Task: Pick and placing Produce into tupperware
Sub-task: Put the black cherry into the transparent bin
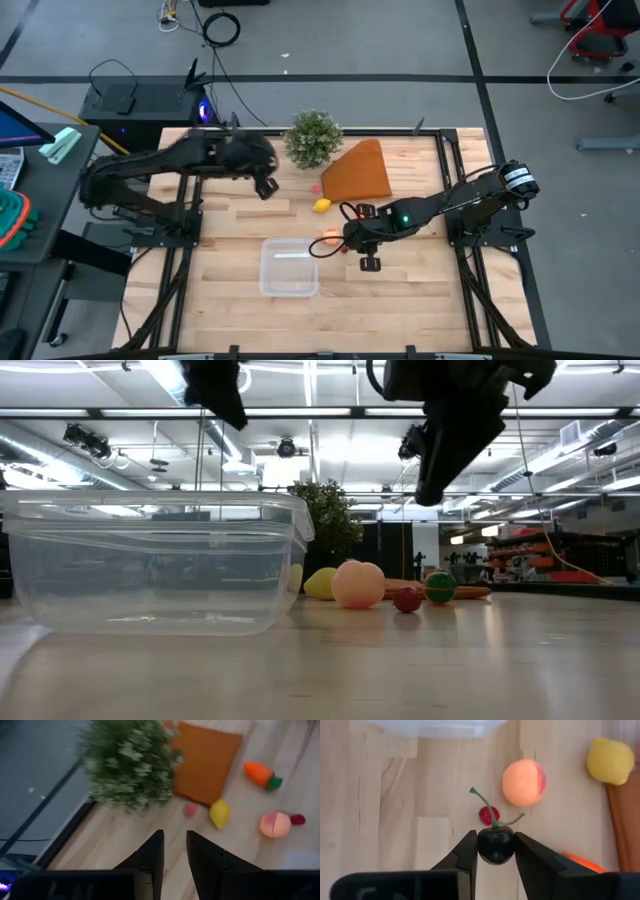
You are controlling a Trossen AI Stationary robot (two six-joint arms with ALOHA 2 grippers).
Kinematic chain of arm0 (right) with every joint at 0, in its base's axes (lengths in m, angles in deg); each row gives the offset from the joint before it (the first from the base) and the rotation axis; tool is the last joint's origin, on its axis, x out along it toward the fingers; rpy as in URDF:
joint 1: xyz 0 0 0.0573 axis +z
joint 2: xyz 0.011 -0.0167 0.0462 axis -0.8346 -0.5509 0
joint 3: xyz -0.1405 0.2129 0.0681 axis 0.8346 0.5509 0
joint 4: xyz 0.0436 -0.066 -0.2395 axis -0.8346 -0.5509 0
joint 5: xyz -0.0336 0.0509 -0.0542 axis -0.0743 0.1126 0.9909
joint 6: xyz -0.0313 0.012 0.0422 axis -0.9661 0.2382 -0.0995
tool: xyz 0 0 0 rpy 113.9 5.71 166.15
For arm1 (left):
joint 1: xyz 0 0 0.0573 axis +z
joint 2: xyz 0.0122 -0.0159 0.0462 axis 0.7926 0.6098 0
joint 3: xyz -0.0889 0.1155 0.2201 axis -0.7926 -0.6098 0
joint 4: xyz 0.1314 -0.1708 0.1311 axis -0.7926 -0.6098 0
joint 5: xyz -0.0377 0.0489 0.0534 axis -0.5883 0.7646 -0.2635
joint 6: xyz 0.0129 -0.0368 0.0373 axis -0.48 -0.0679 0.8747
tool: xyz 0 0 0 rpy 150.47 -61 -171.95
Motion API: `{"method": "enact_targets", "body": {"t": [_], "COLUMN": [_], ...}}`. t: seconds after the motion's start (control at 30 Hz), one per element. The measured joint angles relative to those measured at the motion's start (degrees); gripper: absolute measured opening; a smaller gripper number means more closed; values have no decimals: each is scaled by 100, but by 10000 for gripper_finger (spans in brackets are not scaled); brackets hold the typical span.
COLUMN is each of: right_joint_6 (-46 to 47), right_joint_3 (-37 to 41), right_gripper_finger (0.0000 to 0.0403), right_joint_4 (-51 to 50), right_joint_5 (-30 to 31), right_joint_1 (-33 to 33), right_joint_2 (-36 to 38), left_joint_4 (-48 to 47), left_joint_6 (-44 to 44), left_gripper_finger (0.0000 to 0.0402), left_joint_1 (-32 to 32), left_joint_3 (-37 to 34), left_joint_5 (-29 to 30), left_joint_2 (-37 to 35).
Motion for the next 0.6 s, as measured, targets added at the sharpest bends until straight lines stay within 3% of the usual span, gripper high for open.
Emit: {"method": "enact_targets", "body": {"t": [0.3,0.6], "right_joint_6": [-483,-1191], "right_joint_3": [-414,-1216], "right_gripper_finger": [80,79], "right_joint_4": [-1,6], "right_joint_5": [-79,-383], "right_joint_1": [-268,-806], "right_joint_2": [0,-193], "left_joint_4": [823,1255], "left_joint_6": [-443,-779], "left_gripper_finger": [89,79], "left_joint_1": [-26,-187], "left_joint_3": [-1363,-2720], "left_joint_5": [171,364], "left_joint_2": [-1729,-2716]}}
